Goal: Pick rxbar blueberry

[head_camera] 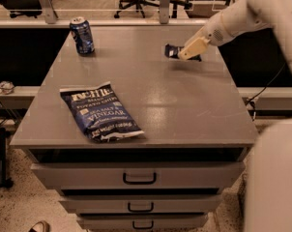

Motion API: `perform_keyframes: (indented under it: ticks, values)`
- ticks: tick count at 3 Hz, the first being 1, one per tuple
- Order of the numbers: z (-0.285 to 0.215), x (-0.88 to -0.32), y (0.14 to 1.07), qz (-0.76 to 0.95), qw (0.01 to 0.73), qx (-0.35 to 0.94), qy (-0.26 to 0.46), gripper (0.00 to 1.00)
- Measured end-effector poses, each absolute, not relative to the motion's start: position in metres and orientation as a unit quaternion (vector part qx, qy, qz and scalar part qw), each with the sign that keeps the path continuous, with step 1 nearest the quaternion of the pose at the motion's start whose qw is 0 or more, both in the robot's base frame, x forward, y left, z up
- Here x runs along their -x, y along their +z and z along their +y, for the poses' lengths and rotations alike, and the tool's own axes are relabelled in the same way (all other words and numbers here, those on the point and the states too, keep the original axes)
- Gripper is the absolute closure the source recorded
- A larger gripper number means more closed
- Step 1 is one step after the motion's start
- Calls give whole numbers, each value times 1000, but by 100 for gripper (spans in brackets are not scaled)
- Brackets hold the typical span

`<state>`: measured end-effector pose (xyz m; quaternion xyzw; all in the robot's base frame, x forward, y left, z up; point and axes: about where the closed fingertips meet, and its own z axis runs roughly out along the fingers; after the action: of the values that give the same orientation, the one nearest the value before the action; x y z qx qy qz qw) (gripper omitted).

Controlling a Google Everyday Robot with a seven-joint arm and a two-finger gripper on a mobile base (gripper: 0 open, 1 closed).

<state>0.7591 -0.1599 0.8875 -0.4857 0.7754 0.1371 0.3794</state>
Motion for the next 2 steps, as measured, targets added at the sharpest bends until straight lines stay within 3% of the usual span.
perform_keyframes:
  ticks: [1, 2]
  values:
    - [-164, -696, 971, 726, 461, 490, 141, 100]
    - [-165, -659, 1009, 712, 482, 492, 135, 100]
